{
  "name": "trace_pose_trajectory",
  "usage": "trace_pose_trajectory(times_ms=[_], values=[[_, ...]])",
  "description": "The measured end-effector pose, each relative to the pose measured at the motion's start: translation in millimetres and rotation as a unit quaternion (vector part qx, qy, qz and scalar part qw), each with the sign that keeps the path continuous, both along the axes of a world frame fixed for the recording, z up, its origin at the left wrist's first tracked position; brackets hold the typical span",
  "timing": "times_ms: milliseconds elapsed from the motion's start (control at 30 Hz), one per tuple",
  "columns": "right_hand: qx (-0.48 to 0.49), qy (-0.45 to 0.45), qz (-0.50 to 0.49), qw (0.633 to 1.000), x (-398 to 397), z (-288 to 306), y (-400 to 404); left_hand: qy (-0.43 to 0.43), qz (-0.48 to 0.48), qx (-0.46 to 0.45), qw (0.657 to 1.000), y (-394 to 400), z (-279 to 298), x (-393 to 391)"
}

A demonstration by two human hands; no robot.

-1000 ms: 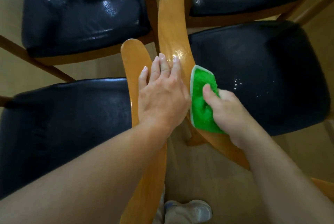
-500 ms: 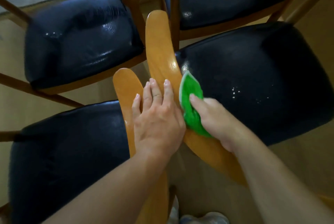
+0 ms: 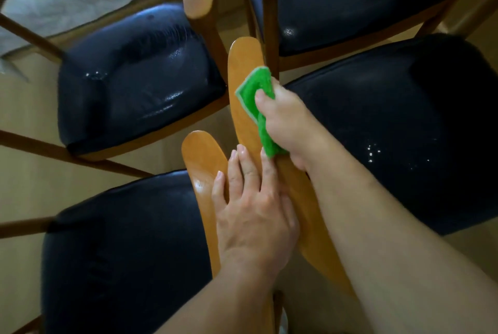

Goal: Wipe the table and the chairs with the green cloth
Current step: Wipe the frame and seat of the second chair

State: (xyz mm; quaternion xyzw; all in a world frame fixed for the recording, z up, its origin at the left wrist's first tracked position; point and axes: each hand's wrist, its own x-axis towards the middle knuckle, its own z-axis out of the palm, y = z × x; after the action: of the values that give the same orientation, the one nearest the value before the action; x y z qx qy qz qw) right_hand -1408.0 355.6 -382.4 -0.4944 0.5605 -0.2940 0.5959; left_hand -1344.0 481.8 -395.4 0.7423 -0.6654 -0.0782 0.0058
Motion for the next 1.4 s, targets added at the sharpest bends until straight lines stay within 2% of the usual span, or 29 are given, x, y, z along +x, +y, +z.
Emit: trace_pose_trajectory(times_ms=[133, 233, 467, 600, 667, 733, 800, 867, 967, 1100, 1167, 1233, 1333, 1400], values=[[-0.026, 0.013, -0.036, 0.999, 15.6, -7.2, -41.1, 0.003, -0.005, -0.02, 1.0, -0.8, -1.7, 0.2], [-0.033, 0.111, -0.007, 0.993, 10.5, -15.1, -31.4, 0.007, -0.003, -0.014, 1.0, -1.1, -1.9, 0.9], [0.017, 0.284, 0.052, 0.957, -37.7, -10.2, 84.9, -0.006, -0.007, 0.044, 0.999, 0.7, 6.1, 1.5], [0.057, 0.357, 0.085, 0.928, -73.8, 0.2, 146.8, 0.009, 0.001, 0.035, 0.999, 0.3, 10.1, -0.6], [0.069, 0.409, 0.116, 0.903, -97.8, 10.1, 174.3, 0.014, -0.004, 0.034, 0.999, 1.5, 13.0, -2.4], [0.058, 0.484, 0.163, 0.858, -122.8, 21.7, 194.9, 0.017, 0.007, 0.043, 0.999, 3.0, 16.2, -4.9], [0.045, 0.543, 0.191, 0.817, -145.9, 31.1, 205.4, 0.043, 0.064, 0.07, 0.994, 1.8, 20.1, -18.7], [0.046, 0.58, 0.186, 0.791, -163.0, 35.4, 208.3, 0.09, 0.089, 0.095, 0.987, 4.2, 21.8, -52.1], [0.033, 0.598, 0.183, 0.78, -164.9, 38.2, 214.2, 0.156, -0.024, 0.09, 0.983, 29.4, 19.2, -105.2], [-0.042, 0.534, 0.139, 0.833, -153.2, 36.1, 220.0, 0.132, -0.106, 0.057, 0.984, 40.1, 1.0, -124.5], [-0.036, 0.507, 0.149, 0.848, -156.1, 38.3, 218.5, 0.134, -0.127, 0.014, 0.983, 38.4, -2.4, -121.6], [0.005, 0.519, 0.191, 0.833, -167.0, 43.2, 212.9, 0.141, -0.132, -0.014, 0.981, 39.8, -3.5, -119.1], [0.131, 0.569, 0.238, 0.776, -205.8, 56.2, 192.0, 0.137, -0.129, -0.013, 0.982, 42.2, -2.9, -121.4], [0.206, 0.576, 0.247, 0.752, -236.8, 65.6, 175.8, 0.114, -0.126, 0.004, 0.985, 40.0, -2.9, -123.7]])
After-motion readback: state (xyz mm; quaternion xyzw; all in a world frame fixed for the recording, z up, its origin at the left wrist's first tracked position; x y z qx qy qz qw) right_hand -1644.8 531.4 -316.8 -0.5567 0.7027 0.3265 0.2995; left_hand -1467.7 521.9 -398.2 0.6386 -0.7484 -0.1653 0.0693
